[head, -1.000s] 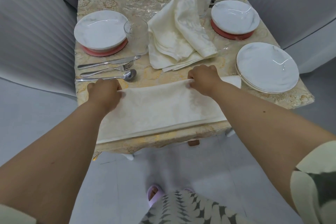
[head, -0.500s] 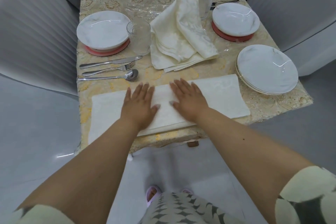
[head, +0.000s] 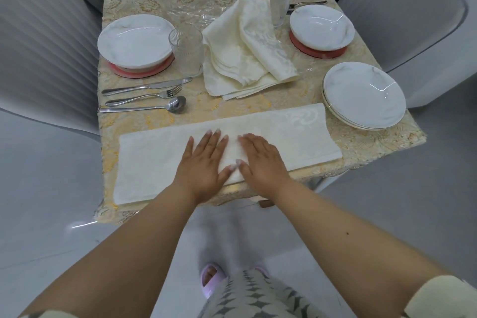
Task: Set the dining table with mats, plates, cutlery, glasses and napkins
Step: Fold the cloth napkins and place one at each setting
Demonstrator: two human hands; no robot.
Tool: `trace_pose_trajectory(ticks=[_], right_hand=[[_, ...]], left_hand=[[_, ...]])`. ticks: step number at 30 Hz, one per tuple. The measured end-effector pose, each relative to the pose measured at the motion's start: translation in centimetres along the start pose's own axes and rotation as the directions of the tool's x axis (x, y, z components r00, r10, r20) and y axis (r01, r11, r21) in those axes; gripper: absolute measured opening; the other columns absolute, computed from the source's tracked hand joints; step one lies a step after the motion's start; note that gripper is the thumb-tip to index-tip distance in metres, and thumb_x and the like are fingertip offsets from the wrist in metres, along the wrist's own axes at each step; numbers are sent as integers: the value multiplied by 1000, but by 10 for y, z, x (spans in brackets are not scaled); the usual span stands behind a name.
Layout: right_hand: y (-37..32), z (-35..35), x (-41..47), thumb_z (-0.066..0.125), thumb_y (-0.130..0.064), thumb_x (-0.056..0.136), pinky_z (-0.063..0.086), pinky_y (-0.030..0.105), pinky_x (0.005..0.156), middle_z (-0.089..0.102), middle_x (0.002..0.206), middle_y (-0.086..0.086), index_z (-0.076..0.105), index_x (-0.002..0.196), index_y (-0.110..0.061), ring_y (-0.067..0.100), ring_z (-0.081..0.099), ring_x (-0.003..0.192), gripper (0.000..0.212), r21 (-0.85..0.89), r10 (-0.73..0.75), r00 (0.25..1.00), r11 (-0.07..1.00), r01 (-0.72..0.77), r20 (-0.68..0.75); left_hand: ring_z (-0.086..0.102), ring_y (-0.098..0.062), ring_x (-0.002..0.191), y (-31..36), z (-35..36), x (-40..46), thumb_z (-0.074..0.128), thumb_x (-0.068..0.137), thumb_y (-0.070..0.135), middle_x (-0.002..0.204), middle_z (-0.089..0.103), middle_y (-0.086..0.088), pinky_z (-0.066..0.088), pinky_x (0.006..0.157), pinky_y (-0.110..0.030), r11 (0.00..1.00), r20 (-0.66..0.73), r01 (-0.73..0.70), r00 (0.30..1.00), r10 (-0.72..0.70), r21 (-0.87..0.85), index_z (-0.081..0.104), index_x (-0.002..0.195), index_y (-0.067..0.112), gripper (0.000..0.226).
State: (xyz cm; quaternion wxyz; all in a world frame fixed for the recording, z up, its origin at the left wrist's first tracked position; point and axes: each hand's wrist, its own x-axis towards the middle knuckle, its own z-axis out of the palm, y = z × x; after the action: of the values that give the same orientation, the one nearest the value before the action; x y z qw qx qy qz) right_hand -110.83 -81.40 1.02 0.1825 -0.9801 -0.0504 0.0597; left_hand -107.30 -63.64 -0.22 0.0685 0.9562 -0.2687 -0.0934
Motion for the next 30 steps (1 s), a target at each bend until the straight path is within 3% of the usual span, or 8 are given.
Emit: trace_pose_trajectory(ticks=[3, 7, 10, 12, 16, 19, 24, 30], right_hand=[[20, -16, -5, 41, -46, 69, 37, 37, 93, 50, 121, 5, 56, 119, -12, 26, 46, 113, 61, 81, 47, 989, 996, -36, -143], [49, -35, -7, 63, -37, 61, 37, 36, 93, 41, 106, -11, 59, 102, -24, 11, 35, 101, 43, 150, 15, 997, 988, -27, 80], [58, -43, -5, 78, -31, 67, 35, 32, 96, 44, 106, -12, 64, 97, -27, 8, 34, 102, 34, 179, -25, 993, 984, 3, 117], [63, -48, -6, 81, -28, 68, 34, 26, 94, 48, 107, -11, 65, 97, -26, 8, 36, 104, 32, 184, -58, 989, 982, 33, 135], [71, -53, -13, 82, -25, 70, 33, 21, 91, 54, 110, -10, 69, 94, -24, 7, 41, 105, 27, 158, -83, 985, 986, 59, 152], [72, -57, -13, 80, -17, 71, 36, 20, 83, 61, 102, -5, 74, 83, -19, 12, 51, 100, 13, 199, -30, 993, 980, 6, 118], [71, -63, -8, 77, -16, 75, 39, 16, 72, 62, 92, -3, 75, 77, -17, 11, 54, 91, 3, 210, 26, 989, 976, -56, 145], [74, -63, -17, 75, -12, 79, 36, 18, 72, 65, 87, -1, 77, 80, -14, 11, 50, 88, 3, 186, -36, 997, 982, 24, 63]], left_hand=[[-16, -12, 147, -4, 5, -6, -8, 81, 70, 162, -9, 4, -14, 118, -42, 1000, 32, -5, 999, 4, 24, -4, 154, 25, 86], [-17, -11, 147, -5, 2, -6, -6, 80, 71, 161, -11, 5, -14, 118, -43, 1000, 47, -13, 999, 13, 3, -3, 154, 27, 86], [-19, -11, 146, -5, -2, -6, -14, 70, 83, 161, -13, 6, -15, 118, -43, 1000, 76, -21, 997, 23, -17, -3, 154, 30, 100], [-19, -12, 147, -6, -5, -6, -12, 66, 87, 161, -13, 8, -15, 118, -44, 999, 99, -35, 994, 38, -29, -1, 154, 32, 104], [-19, -12, 146, -4, -8, -9, 7, 73, 80, 161, -9, 11, -15, 117, -49, 995, 136, -100, 986, 100, -6, 1, 152, 40, 89], [-17, -9, 146, -4, -7, -12, -1, 75, 79, 161, -6, 14, -15, 117, -48, 995, 143, -96, 985, 100, -35, 6, 151, 44, 84], [-13, -9, 147, -3, -9, -15, -26, 69, 78, 161, -2, 14, -12, 117, -46, 994, 134, -103, 985, 108, -43, 10, 150, 45, 95], [-9, -9, 148, -3, -10, -23, -17, 83, 66, 161, 2, 13, -9, 118, -44, 991, 116, -118, 985, 125, -64, 16, 148, 49, 75]])
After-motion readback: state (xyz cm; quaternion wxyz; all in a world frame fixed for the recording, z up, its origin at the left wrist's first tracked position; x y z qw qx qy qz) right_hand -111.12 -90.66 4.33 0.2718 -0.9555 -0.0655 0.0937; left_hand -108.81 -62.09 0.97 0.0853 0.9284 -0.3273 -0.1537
